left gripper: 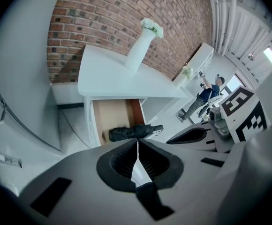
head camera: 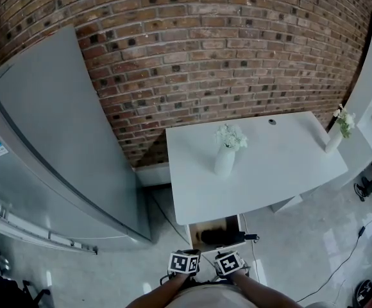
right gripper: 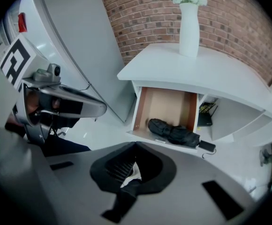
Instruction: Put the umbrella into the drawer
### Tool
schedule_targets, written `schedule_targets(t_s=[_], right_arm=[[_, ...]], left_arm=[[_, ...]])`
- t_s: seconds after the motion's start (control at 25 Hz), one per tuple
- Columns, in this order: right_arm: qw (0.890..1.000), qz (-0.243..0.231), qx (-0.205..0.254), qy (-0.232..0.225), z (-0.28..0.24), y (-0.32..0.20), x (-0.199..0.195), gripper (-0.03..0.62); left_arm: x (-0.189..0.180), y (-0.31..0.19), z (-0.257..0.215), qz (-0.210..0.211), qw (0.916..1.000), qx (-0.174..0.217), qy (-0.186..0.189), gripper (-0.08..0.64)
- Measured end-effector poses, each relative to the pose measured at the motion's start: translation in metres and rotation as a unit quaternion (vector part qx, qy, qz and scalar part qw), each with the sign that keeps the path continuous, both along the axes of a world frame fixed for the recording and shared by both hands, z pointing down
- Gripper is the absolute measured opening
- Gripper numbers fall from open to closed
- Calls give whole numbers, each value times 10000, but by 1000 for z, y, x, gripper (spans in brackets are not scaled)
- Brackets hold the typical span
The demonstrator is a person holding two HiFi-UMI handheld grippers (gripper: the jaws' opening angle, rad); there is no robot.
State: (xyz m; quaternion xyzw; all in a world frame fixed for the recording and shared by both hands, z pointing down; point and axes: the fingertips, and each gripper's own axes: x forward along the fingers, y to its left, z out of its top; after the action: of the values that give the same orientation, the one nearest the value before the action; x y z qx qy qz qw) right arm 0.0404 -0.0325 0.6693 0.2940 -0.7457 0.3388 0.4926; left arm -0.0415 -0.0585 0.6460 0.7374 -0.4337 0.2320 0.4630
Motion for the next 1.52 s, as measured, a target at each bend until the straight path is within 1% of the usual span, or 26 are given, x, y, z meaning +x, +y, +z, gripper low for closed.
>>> schedule_targets(t_s=[0.12,0.28,0.44,0.6,0.76,0.88,0.96,1.0,1.16,1.24,1.4,1.52], right_arm=[[9999,5,-138,0,0,6,2,17],[9995,61,-292,-131,1,11,-2,17],[9999,67,-106,-1,1,3,6,17],[9996,74,-220,-166,0,8,1,17],[9999,43,-114,-9,2,3,8,17],[9996,51,-246,-110,2,9,3,17],[10000,15,-99,-2,2,4,7,17],[10000,11,-97,10,2,4,7,17],[9987,44,-473,-185,3,18,0,17],[9985,25,-498,-209,3,18,-1,17],[9988,-5,-394,-281,4,13,-3,17],[9988,20,-456,-180,5,15,2,17]], left_arm=[[3,0,-1,29,10000,-3,-10,15],[4,0,-1,40,10000,2,-1,15],[7,1,-1,70,10000,-17,0,15],[8,1,-1,68,10000,-9,5,15],[9,1,0,66,10000,-29,10,15],[9,2,1,68,10000,-27,8,15],[9,2,1,66,10000,-28,8,15],[9,3,1,63,10000,-33,8,15],[9,3,1,44,10000,-41,9,15],[10,4,1,41,10000,-60,10,15],[10,3,2,32,10000,-57,7,15],[10,2,2,30,10000,-49,3,15]])
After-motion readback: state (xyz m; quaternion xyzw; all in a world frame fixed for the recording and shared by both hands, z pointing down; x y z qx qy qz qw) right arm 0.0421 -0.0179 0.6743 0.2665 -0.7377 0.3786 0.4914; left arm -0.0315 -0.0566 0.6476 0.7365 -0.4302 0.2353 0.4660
